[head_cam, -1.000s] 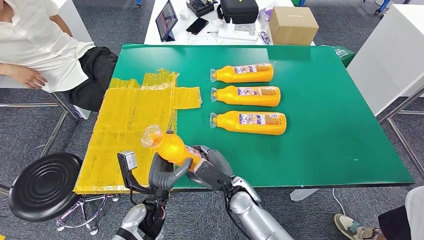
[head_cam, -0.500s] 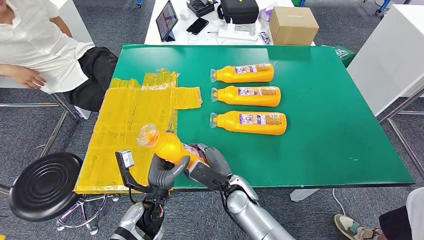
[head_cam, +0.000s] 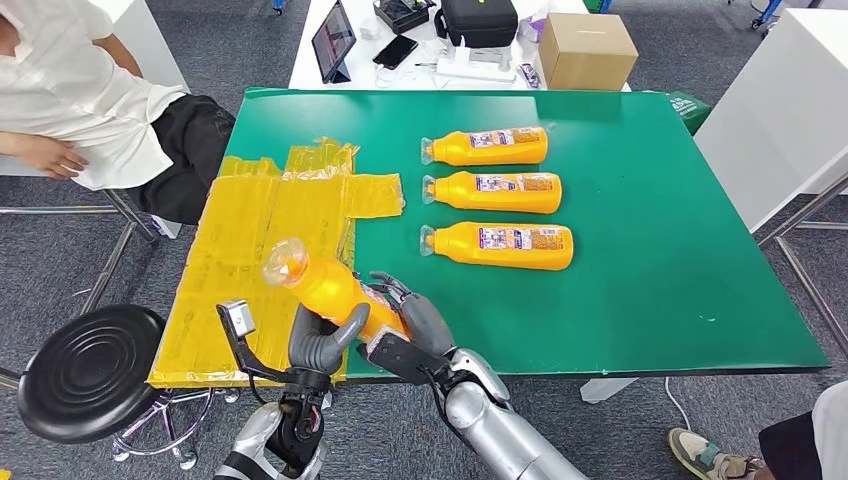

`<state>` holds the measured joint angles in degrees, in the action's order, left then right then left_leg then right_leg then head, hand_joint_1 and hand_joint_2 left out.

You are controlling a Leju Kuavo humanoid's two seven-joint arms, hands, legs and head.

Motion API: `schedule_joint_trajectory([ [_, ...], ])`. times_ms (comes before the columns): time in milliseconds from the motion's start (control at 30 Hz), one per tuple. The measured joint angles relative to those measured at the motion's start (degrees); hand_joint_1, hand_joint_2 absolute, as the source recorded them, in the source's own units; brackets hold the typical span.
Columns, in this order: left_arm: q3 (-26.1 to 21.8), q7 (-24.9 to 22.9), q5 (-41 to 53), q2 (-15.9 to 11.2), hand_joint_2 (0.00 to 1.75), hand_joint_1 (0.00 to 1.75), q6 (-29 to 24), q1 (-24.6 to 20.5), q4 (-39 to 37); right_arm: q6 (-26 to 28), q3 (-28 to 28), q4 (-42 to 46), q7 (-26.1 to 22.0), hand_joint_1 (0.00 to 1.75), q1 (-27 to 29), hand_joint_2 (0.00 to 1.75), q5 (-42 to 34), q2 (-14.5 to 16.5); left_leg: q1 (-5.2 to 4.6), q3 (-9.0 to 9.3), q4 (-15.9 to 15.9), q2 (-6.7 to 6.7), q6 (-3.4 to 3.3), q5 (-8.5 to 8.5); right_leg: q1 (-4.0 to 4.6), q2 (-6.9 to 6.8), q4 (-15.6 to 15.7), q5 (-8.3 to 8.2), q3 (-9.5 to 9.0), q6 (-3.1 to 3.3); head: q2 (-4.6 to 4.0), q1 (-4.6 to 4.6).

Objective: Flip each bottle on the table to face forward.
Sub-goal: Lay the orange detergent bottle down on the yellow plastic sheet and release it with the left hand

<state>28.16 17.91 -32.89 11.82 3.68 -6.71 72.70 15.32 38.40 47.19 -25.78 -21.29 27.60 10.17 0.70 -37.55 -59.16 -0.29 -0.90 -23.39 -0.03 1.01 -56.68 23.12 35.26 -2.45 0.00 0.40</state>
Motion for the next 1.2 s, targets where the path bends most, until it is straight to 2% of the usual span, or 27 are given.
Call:
schedule_joint_trajectory([
  [100,-0.03,0.14,0.03,-0.14,1.75,1.75,0.08,0.01,0.53,0.55,0.19,0.0,-0.14,0.0,0.32,0.0,0.25,0.2,0.0,0.0,0.0,0.01,0.0,0.0,0.0,0.0,0.0,0.0,0.01,0.0,0.0,-0.01],
  [300,-0.31,1.18,1.5,-0.46,1.75,1.75,-0.18,0.45,1.84,2.25,0.59,1.57,-0.55,0.0,1.28,0.0,1.11,0.23,0.0,-0.01,0.0,0.0,0.0,0.0,0.0,0.0,0.0,0.0,0.01,0.0,0.0,0.01],
  [400,-1.46,2.75,7.33,-0.97,1.75,1.75,-3.79,0.86,3.54,6.48,1.19,5.3,0.23,0.0,3.6,0.0,4.93,-0.03,0.0,-0.02,0.0,0.0,0.01,-0.01,0.0,0.0,0.0,0.01,0.03,0.0,0.0,0.01],
  [500,-3.59,3.15,15.37,-1.71,1.75,1.75,-9.77,0.94,4.37,10.48,2.1,8.95,1.75,0.0,5.87,0.0,10.12,-0.68,0.01,-0.03,0.01,0.0,0.01,-0.01,0.01,0.0,0.0,0.03,0.04,0.03,0.0,0.01],
  [567,-5.24,3.38,23.7,-2.21,1.75,1.75,-16.45,0.74,4.27,12.22,2.79,11.27,2.87,0.0,7.36,0.0,13.07,-1.15,0.02,-0.03,0.01,0.02,0.01,-0.01,0.01,0.0,0.0,0.04,0.06,0.04,0.0,0.0],
  [667,-7.51,3.52,38.56,-2.79,1.75,1.75,-26.66,-1.03,2.64,12.91,3.87,14.37,4.15,0.0,8.95,0.0,15.38,-1.55,0.02,-0.03,0.01,-0.01,0.02,0.02,0.01,-0.03,0.0,0.03,0.08,0.04,0.0,0.01],
  [767,-9.0,2.72,50.63,-3.25,1.75,1.75,-32.57,-3.95,-0.65,12.86,4.63,16.46,4.83,0.0,9.58,0.0,16.43,-1.58,0.02,-0.04,0.01,-0.05,0.02,0.07,0.01,-0.08,0.0,0.02,0.05,0.04,0.0,0.01],
  [1033,-10.75,1.7,55.98,-3.49,1.75,1.72,-34.45,-6.67,-5.24,12.81,4.94,18.38,5.04,0.0,10.15,0.0,16.91,-1.62,0.0,-0.05,0.0,-0.03,0.03,0.08,-0.01,-0.08,-0.01,-0.01,0.06,0.03,0.0,0.01],
  [1100,-10.87,-0.93,61.22,-3.56,1.75,1.75,-36.4,-7.61,-6.61,12.62,4.95,18.45,5.03,0.0,10.19,0.0,16.94,-1.62,0.0,-0.07,0.0,-0.05,0.03,0.08,-0.01,-0.08,-0.01,0.0,0.08,0.03,0.0,0.01],
  [1200,-11.1,-6.64,73.21,-3.87,1.75,1.75,-38.63,-11.34,-11.79,11.87,4.95,18.71,4.97,0.0,10.24,0.0,17.04,-1.61,0.02,-0.08,0.0,-0.09,0.04,0.09,0.0,-0.1,-0.01,0.0,0.09,0.04,0.0,0.01],
])
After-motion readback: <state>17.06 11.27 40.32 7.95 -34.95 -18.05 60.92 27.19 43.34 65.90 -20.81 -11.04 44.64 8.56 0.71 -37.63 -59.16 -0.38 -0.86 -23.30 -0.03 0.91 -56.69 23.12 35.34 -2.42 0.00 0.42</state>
